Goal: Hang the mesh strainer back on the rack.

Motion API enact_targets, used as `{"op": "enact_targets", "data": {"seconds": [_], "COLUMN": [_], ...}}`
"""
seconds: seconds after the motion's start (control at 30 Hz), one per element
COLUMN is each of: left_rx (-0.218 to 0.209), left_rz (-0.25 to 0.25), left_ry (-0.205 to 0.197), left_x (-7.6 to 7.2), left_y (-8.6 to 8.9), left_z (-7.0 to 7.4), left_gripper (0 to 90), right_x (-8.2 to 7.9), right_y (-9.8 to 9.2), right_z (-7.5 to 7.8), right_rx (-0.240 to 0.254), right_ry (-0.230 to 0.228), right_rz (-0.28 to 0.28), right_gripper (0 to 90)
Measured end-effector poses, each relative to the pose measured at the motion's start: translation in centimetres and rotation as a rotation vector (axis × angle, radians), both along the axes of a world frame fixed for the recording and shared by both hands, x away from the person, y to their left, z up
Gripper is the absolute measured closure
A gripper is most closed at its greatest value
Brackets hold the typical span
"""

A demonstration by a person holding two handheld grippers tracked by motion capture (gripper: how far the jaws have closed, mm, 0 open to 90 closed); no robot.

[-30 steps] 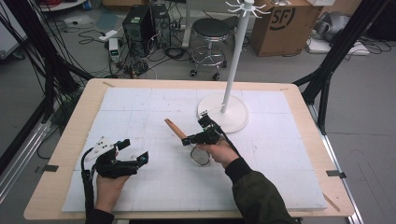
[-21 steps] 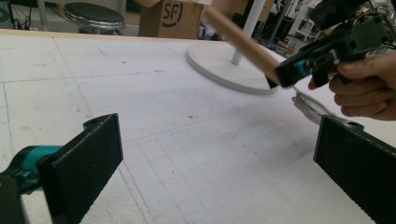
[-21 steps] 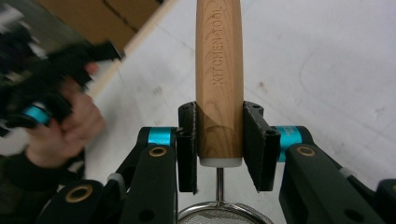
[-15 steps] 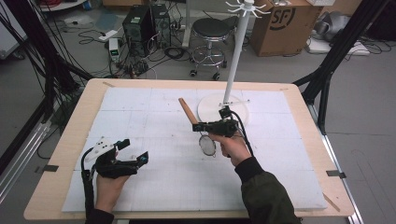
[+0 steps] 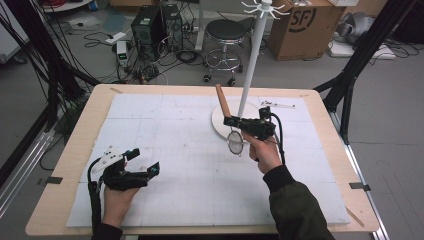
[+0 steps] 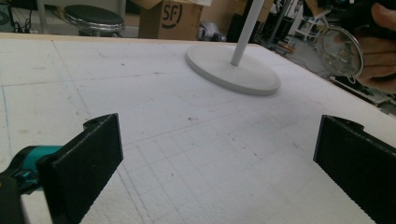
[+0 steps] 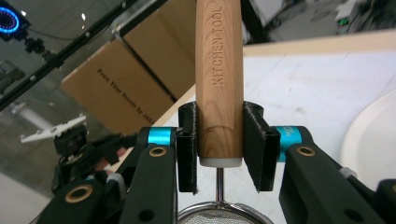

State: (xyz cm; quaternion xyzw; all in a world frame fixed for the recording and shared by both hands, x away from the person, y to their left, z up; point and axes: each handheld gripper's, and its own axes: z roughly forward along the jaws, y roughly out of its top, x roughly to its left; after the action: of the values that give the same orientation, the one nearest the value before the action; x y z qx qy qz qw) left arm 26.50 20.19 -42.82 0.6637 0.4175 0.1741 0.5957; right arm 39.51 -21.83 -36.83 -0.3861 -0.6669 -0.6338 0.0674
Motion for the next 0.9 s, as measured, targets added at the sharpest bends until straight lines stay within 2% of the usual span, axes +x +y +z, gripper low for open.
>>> {"op": "enact_targets", "data": {"seconds": [0.07,0.23,0.5,0.9], "left_rx": [0.002,0.002,0.000,-0.008], "left_rz": [-0.002,-0.005,-0.010,-0.010], "left_ry": [-0.002,0.000,0.004,0.007], "left_x": [0.1,0.1,0.1,0.2], "left_y": [-0.1,-0.2,-0.2,-0.2], "left_z": [0.0,0.0,-0.1,-0.1], "left_gripper": [1.9,1.9,1.9,1.9], "right_x": [-0.1,-0.2,-0.3,-0.3], "right_y": [-0.5,-1.5,-2.7,-4.0], "right_z": [0.3,0.9,1.8,4.9], "right_rx": [0.023,0.042,0.131,0.165], "right_ry": [-0.007,-0.041,-0.102,-0.178], "right_rz": [-0.016,-0.040,-0.098,-0.162], "right_gripper": [68.9,68.9,68.9,68.9]}}
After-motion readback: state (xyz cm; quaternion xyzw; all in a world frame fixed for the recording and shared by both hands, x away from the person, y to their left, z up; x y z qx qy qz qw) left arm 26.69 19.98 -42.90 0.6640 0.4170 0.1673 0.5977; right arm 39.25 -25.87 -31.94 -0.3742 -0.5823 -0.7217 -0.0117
